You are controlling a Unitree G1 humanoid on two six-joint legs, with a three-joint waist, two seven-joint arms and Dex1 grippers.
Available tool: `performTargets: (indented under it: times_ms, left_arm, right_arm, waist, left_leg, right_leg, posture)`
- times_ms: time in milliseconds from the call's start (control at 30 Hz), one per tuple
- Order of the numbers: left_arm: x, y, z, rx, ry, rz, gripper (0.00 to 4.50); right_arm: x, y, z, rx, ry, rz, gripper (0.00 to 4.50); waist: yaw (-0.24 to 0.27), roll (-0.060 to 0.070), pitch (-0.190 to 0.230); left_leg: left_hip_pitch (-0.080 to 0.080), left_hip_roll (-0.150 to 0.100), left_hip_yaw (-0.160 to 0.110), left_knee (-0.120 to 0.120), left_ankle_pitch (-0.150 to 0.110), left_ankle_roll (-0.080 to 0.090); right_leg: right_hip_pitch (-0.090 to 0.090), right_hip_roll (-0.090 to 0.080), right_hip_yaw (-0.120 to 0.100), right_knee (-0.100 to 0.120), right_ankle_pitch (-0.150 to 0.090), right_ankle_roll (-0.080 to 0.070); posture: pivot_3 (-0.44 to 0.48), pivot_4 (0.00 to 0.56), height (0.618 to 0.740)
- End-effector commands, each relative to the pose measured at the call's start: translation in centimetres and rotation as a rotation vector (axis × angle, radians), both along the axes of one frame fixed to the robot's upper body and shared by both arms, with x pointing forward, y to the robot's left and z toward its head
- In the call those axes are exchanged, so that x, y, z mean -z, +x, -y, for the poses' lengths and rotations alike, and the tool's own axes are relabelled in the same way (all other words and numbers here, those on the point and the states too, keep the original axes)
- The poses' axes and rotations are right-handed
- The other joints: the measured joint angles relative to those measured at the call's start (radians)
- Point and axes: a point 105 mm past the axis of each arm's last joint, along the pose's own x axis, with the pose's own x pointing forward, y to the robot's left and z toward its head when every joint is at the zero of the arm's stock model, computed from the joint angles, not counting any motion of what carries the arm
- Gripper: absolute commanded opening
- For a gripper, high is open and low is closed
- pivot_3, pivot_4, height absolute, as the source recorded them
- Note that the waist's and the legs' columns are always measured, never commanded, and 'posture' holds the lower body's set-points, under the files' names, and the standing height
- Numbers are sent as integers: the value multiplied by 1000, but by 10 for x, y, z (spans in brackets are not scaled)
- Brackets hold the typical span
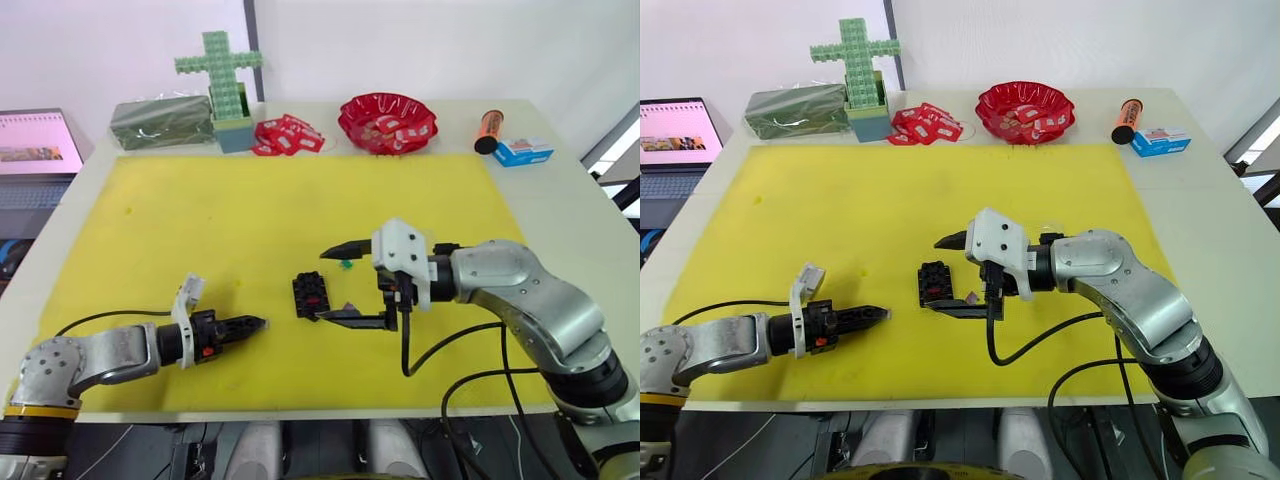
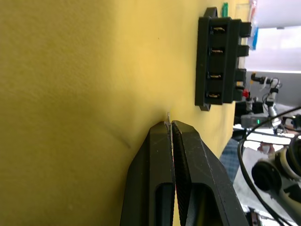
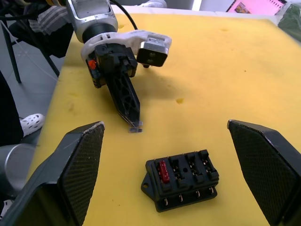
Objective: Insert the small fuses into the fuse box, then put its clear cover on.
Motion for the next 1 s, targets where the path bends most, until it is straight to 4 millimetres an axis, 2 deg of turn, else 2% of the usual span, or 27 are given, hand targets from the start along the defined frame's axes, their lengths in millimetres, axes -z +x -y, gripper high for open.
performTargets:
  times_ms: [33, 133, 167, 200, 267, 367, 467, 533, 600, 667, 733, 933, 967, 1000]
  left_arm:
    - [-33, 6, -15, 157, 67, 135, 24]
    - [-59, 9, -17, 323, 111, 241, 24]
    - [-74, 22, -20, 479, 229, 438, 24]
    - [-83, 22, -25, 674, 331, 556, 24]
    - [-89, 19, -37, 1003, 487, 635, 24]
    - [-98, 38, -28, 1350, 726, 813, 24]
    - [-100, 50, -25, 1721, 897, 968, 24]
    - [-100, 55, -27, 1877, 949, 999, 24]
    - [-98, 61, -30, 2099, 1003, 1037, 24]
    - [-95, 66, -30, 2347, 1023, 1072, 24]
    - [-94, 72, -34, 2515, 1030, 1079, 24]
    - [-86, 71, -27, 2761, 947, 1137, 24]
    - [-85, 71, -25, -2763, -933, -1147, 24]
    - [-84, 71, -24, -2750, -918, -1142, 24]
  right_arm:
    - [-8, -2, -2, -31, -1, 25, 4500]
    - [-9, -1, -3, -38, -3, 23, 4500]
    - [-9, -1, -3, -42, -1, 23, 4500]
    - [-9, 0, -3, -45, 1, 23, 4500]
    - [-8, 1, -3, -47, 0, 24, 4500]
    - [-6, 2, -3, -43, -6, 26, 4500]
    - [0, 1, -3, -43, -22, 28, 4500]
    - [0, 1, -4, -43, -20, 27, 4500]
    - [0, 0, -5, -41, -9, 18, 4500]
    - [-1, -2, -6, -43, 1, 6, 4500]
    - [-2, -2, -6, -43, 1, 3, 4500]
    - [-4, 0, -4, -41, -9, 5, 4500]
    - [-5, 0, -4, -43, -11, 6, 4500]
    - [-5, 0, -5, -43, -12, 7, 4500]
  waist:
    - [0, -4, 3]
    - [1, -6, 5]
    - [4, -6, 5]
    - [5, -7, 6]
    - [5, -6, 5]
    - [10, -7, 5]
    - [9, -8, 6]
    - [6, -9, 6]
    - [6, -9, 6]
    - [8, -10, 6]
    - [8, -10, 6]
    - [5, -10, 7]
    - [6, -10, 7]
    - [6, -10, 7]
  left_leg:
    - [0, 0, 0, 0, 0, 0]
    - [-1, 1, -1, 1, 1, -2]
    - [-1, 1, 0, 0, 1, -2]
    - [-1, -2, 4, 0, 1, -2]
    - [-4, 0, 6, -5, 3, -6]
    - [-6, 1, 17, -6, 0, 0]
    - [-20, 3, 17, 1, -2, 4]
    - [-21, 3, 19, 3, -3, 6]
    - [-21, 3, 20, 3, -3, 7]
    - [-21, 3, 20, 4, -3, 7]
    - [-20, 5, 20, 4, -3, 7]
    - [-20, 9, 19, 14, -4, 8]
    - [-20, 10, 19, 16, -4, 8]
    - [-20, 10, 19, 18, -4, 8]
  right_leg:
    - [0, 0, 0, 0, 0, 0]
    - [-5, 7, -3, 0, 0, 0]
    - [-5, 6, -3, -1, 0, 0]
    - [-5, 5, -3, -1, 0, 0]
    - [-5, 9, -3, -13, 6, -10]
    - [-5, 8, -1, -15, 7, -12]
    - [-14, 10, 1, -15, 8, -11]
    - [-16, 11, 3, -13, 8, -9]
    - [-17, 11, 3, -13, 9, -4]
    - [-17, 11, 3, -13, 11, 9]
    - [-17, 13, 3, -12, 11, 11]
    - [-15, 16, 4, -5, 11, 10]
    - [-15, 16, 4, -4, 10, 9]
    - [-15, 16, 4, -1, 9, 7]
  posture:
    - [0, 150, 740]
    - [0, 150, 740]
    - [0, 150, 740]
    - [0, 150, 740]
    - [0, 150, 740]
    - [0, 150, 740]
    - [0, 150, 740]
    - [0, 150, 740]
    - [0, 150, 740]
    - [0, 150, 740]
    - [0, 150, 740]
    - [0, 150, 740]
    - [0, 150, 740]
    - [0, 150, 740]
